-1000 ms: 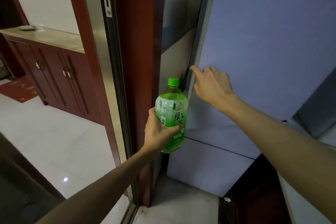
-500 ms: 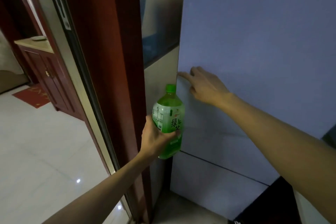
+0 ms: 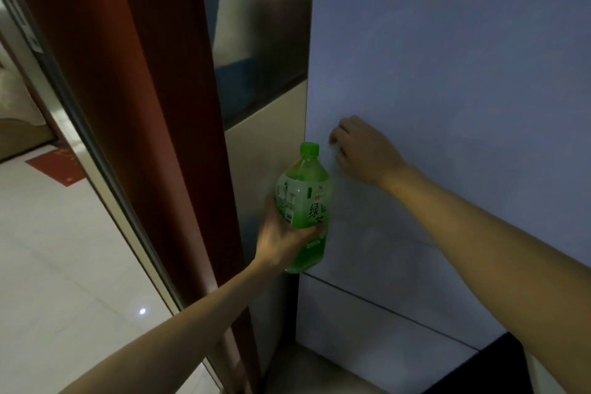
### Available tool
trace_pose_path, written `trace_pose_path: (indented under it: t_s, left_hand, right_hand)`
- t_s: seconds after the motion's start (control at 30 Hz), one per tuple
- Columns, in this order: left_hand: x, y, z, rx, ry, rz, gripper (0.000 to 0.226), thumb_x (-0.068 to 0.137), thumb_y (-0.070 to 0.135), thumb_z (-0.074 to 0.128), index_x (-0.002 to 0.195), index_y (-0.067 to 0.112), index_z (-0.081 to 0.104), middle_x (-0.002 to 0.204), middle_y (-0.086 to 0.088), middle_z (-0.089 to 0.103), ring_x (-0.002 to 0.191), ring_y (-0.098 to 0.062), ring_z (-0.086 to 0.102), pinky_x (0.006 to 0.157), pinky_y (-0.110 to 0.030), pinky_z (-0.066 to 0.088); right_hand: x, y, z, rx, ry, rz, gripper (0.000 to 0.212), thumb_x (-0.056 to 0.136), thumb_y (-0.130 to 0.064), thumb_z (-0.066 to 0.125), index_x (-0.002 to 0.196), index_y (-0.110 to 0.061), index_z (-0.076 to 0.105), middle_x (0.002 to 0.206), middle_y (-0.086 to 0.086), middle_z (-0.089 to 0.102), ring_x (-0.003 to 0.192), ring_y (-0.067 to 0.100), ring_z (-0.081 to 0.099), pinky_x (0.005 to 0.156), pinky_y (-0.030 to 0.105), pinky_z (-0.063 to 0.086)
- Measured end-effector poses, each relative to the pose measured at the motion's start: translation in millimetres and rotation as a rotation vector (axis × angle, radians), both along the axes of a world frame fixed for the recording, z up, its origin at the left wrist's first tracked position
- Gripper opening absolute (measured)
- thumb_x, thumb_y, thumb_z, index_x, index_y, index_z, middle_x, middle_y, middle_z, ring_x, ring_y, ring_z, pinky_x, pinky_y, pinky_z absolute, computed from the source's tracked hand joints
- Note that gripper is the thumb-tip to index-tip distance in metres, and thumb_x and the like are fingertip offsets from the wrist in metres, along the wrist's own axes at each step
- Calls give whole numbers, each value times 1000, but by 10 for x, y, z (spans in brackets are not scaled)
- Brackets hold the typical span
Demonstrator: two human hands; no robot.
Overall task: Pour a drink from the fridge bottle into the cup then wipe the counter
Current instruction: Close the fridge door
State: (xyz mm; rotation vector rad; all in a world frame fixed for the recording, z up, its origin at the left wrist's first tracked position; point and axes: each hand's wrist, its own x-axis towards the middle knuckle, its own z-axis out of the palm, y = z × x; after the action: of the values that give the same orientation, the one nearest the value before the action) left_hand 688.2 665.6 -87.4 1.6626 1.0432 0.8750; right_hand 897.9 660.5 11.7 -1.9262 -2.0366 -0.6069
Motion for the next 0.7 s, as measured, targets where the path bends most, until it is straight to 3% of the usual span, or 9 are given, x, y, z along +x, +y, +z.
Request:
trace_pose_path:
  t_s: [0.13, 0.2, 0.27, 0.33, 0.43, 0.57, 0.7]
  left_hand:
    - [118, 76, -17, 34, -27, -64, 57, 66, 6, 89, 89, 33, 45, 90, 17, 57, 82, -5, 61, 63, -16, 53]
    - [178, 129, 6, 30, -45, -80, 60, 63, 8, 91, 84, 37, 44, 88, 17, 58, 82, -9, 63, 67, -27, 57]
    - [223, 193, -5, -2, -52, -92, 61, 58, 16, 93, 86, 40, 44, 90, 15, 59, 88, -16, 65, 75, -35, 58]
    - [252, 269, -44, -26, -66, -116, 56, 60, 19, 93, 96, 33, 52, 94, 10, 64, 89, -13, 66, 71, -28, 56]
    - [296, 337, -74, -58, -37, -133, 82, 55, 37, 94, 123, 17, 52, 116, 4, 65, 103, -17, 65, 81, -32, 57]
    - [397, 337, -222, -81, -19, -156, 94, 40, 54, 89, 121, 19, 58, 115, 4, 68, 102, -14, 68, 84, -39, 60]
    - [463, 213, -279, -99, -21, -233, 89, 39, 53, 90, 114, 16, 57, 110, 4, 68, 97, -11, 68, 85, -37, 59]
  right_hand:
    - [244, -38, -127, -23, 65, -91, 23, 84, -1, 54, 105, 4, 63, 106, 19, 59, 101, 33, 52, 79, 42, 47]
    - [302, -20, -152, -51, 51, -90, 25, 80, 1, 55, 103, 4, 63, 104, 19, 58, 100, 34, 52, 82, 40, 45]
    - [311, 33, -147, -74, 53, -106, 26, 79, -1, 55, 104, 3, 63, 104, 18, 56, 100, 34, 51, 84, 40, 43]
    - [288, 76, -146, -85, 66, -140, 28, 79, -2, 56, 107, 2, 62, 107, 18, 55, 102, 34, 50, 89, 41, 44]
    - [222, 82, -116, -132, 103, -203, 34, 85, -7, 57, 118, 0, 58, 119, 17, 52, 115, 32, 45, 99, 38, 38]
    - [106, -26, -5, -238, 306, -306, 38, 93, -16, 54, 129, -6, 53, 130, 12, 48, 126, 25, 41, 105, 32, 34]
    - [115, -393, -36, -250, 469, -456, 33, 93, -15, 53, 124, -6, 60, 127, 13, 59, 116, 27, 55, 98, 32, 44]
